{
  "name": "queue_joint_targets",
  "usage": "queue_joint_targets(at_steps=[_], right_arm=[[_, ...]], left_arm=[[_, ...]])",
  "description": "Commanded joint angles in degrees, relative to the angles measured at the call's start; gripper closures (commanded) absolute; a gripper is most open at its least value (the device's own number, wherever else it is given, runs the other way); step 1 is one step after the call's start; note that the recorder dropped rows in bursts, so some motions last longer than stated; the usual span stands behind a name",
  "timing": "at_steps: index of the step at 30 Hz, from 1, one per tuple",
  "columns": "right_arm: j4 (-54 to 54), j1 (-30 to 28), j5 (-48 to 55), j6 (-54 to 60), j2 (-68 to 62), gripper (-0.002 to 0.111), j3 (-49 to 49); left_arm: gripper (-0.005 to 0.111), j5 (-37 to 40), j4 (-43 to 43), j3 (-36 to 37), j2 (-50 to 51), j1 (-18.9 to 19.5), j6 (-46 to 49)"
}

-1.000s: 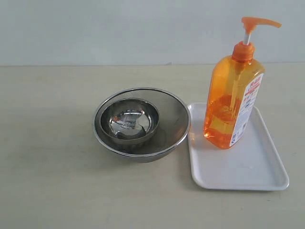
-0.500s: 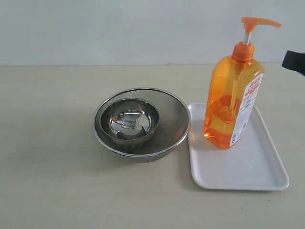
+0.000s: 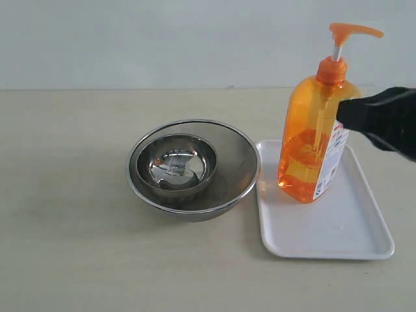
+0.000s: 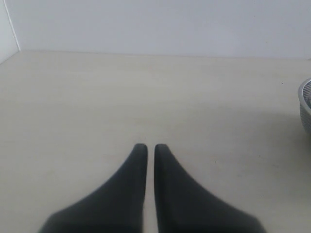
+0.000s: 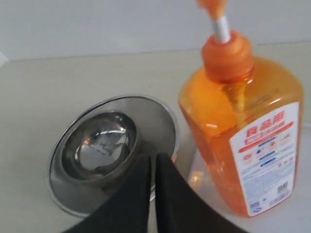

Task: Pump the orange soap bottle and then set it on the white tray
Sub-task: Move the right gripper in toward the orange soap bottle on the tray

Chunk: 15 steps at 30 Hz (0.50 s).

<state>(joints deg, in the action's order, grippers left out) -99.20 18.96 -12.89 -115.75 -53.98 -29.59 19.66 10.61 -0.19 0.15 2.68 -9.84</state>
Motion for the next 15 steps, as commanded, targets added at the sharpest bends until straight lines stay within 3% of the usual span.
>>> queue_joint_targets(at_steps=[1,4,7,11,15], right_arm=[[-0.71,0.63,-1.67,1.79,0.17,0.108,3.74],[8.93,3.34,0.11,10.43,1.70,0.108,9.00],[28.66,6.88,-2.08,29.53,5.48,0.108,13.44],[54.91,10.88,-11.40,52.68,11.55,0.108,20.94],[66.35,12.95,-20.19,63.31,15.04,0.108,28.64]], left_arm=[[0.102,-0.11,-0.27,0.19,-0.15,0.12,0.19],[0.102,-0.11,-0.27,0.19,-0.15,0.12,0.19],[0.102,-0.11,-0.27,0.19,-0.15,0.12,0.19],[0.102,-0.11,-0.27,0.19,-0.15,0.12,0.19],[0.102,-0.11,-0.27,0.19,-0.15,0.12,0.19]])
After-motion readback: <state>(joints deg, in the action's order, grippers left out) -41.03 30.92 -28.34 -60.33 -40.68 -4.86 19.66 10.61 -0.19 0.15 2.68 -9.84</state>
